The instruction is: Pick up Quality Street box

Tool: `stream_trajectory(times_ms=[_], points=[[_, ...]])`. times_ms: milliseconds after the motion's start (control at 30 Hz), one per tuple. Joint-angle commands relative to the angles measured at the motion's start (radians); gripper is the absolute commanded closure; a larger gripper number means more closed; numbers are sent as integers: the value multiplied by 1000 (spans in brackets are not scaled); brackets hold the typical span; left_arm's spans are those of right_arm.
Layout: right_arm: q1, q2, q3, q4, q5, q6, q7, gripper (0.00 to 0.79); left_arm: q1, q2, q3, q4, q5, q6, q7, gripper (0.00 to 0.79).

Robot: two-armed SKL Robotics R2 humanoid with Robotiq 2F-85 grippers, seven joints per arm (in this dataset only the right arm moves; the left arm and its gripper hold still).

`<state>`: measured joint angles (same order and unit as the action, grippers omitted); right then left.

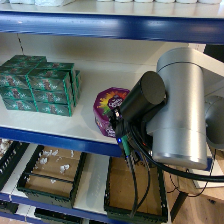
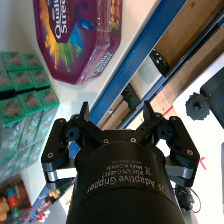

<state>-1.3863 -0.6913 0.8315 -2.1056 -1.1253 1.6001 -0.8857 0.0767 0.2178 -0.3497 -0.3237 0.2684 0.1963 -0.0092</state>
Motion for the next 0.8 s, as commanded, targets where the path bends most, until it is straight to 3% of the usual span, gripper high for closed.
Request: stream_trajectory(times_ms=[33, 800], points=[[-1, 5, 2, 8, 16, 2, -9, 0, 0, 0, 0, 0, 0, 0, 0, 785], [-14, 32, 8, 72, 62, 12, -65, 0, 0, 0, 0, 0, 0, 0, 0, 785]])
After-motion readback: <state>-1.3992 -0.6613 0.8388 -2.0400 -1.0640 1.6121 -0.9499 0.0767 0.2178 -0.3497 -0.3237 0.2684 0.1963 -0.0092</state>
